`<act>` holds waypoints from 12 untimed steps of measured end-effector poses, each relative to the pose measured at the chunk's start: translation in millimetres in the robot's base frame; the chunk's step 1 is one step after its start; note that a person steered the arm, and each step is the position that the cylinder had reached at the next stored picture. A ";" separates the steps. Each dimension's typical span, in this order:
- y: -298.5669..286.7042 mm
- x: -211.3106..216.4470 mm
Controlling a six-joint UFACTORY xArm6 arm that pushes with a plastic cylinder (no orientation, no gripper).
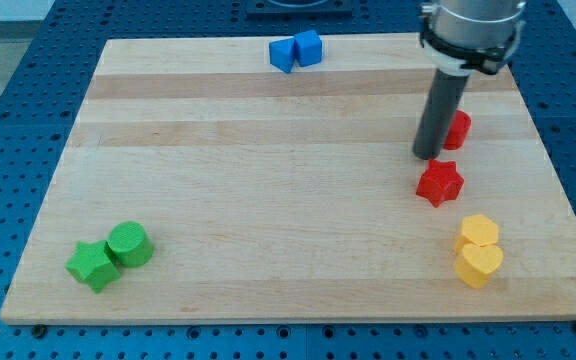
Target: Push the red star into the red circle
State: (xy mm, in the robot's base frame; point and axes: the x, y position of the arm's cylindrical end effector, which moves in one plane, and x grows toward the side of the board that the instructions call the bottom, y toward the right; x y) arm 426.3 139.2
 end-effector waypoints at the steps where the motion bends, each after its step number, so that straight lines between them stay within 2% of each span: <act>1: -33.4 7.3; 3: -75.0 88.6; 4: -69.7 97.3; 6: -43.2 97.1; 12: 26.2 53.2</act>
State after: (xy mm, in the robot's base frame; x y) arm 479.5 165.4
